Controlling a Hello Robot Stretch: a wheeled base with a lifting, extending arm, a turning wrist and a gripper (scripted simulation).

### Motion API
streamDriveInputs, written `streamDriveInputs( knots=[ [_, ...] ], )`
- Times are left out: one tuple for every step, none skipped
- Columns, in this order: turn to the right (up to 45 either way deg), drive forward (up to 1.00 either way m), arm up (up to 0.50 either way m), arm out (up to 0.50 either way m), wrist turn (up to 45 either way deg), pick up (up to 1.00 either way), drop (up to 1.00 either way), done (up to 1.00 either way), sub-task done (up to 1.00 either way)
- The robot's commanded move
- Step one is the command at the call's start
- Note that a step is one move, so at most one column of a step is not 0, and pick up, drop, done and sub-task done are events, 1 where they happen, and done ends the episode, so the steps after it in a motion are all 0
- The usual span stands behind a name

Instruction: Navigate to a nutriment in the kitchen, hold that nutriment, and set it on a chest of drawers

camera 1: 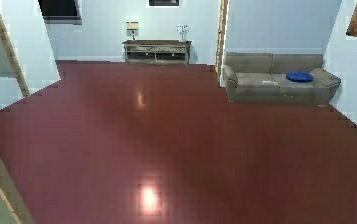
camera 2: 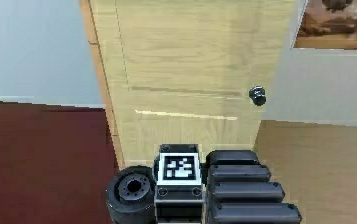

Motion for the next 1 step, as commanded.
streamDriveInputs(
  knots=[
    [-15.0,0.0,0.0,0.0,0.0,0.0,0.0,0.0,0.0]
  ],
)
